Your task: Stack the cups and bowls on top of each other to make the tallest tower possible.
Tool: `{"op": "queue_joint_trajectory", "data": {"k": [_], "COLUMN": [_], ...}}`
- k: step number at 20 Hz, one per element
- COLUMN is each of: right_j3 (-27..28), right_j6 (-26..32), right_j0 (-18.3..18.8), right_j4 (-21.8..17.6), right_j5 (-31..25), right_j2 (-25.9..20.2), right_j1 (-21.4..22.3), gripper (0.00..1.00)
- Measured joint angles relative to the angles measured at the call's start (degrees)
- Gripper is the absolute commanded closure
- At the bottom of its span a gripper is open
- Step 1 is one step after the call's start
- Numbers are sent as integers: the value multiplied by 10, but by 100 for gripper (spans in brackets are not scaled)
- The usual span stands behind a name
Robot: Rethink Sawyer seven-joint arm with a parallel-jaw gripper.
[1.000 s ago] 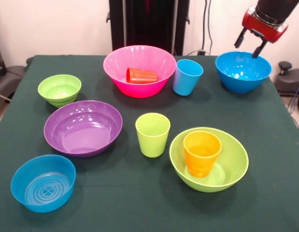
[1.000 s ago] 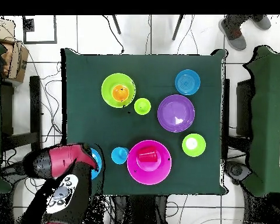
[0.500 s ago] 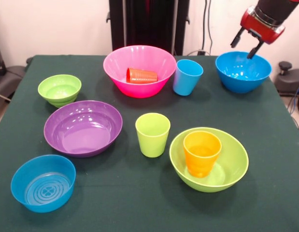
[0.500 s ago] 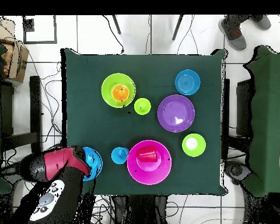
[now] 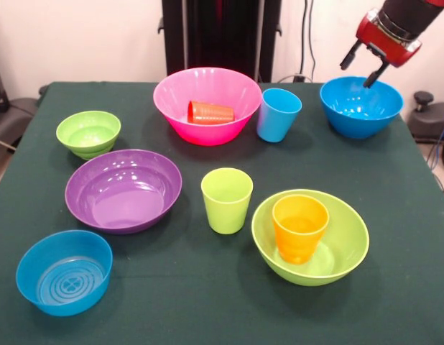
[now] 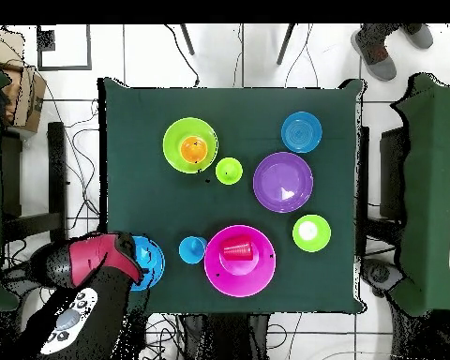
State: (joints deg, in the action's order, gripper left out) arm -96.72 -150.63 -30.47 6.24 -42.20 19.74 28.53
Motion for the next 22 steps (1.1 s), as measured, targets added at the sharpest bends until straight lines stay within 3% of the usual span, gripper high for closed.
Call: {"op": "queue_joint_trajectory", "data": {"k": [12, 22], "right_j3": [15, 15], "right_j6": [-4, -81], "right_j0": [-11, -28], "right_j4": [52, 119], "right_j5": [-13, -56], "right_j2": [16, 46], "right_j1": [-4, 5], "gripper": [0, 0]}}
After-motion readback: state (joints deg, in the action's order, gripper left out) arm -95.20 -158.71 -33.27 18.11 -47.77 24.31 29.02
